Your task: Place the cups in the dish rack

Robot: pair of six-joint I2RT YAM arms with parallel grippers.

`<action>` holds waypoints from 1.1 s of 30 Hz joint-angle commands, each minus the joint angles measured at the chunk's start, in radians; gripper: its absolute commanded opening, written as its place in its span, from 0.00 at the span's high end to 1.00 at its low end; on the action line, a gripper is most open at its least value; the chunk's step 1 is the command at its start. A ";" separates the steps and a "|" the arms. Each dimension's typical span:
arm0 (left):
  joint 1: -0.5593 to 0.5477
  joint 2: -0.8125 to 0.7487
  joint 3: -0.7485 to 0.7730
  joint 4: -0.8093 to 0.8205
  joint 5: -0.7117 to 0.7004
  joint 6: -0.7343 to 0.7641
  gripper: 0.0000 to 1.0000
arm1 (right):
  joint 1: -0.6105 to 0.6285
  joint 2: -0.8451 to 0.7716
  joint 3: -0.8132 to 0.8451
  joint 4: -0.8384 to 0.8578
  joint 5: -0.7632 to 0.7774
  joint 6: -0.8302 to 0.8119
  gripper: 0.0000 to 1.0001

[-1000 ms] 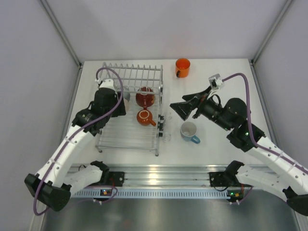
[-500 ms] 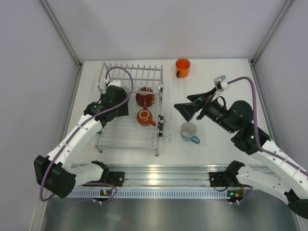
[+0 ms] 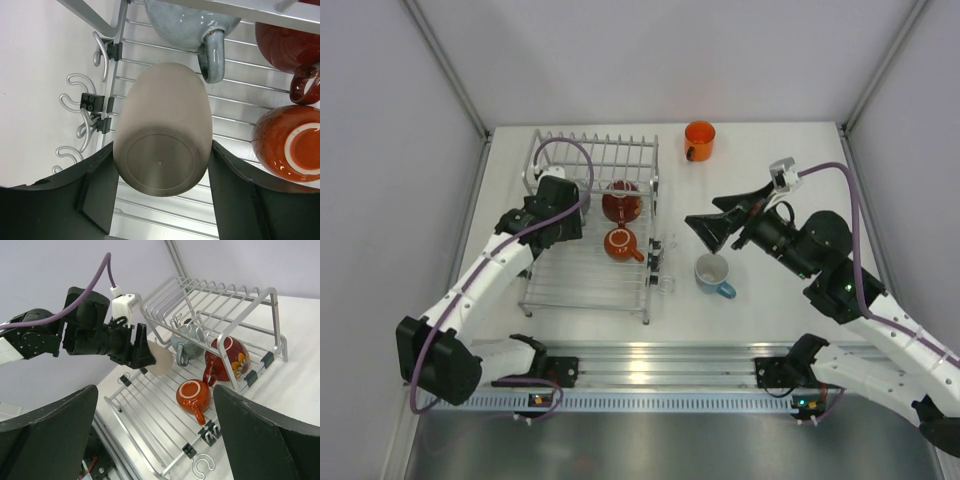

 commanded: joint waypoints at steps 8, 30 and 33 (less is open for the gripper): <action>0.038 0.061 -0.017 0.005 0.016 -0.032 0.99 | -0.006 -0.013 -0.007 0.024 -0.003 0.001 0.01; 0.050 0.089 0.013 0.002 0.038 -0.016 0.32 | -0.011 -0.020 -0.004 0.022 0.004 -0.013 0.01; 0.050 0.072 0.023 0.004 0.042 -0.016 0.23 | -0.011 -0.020 -0.006 0.024 0.004 -0.012 0.00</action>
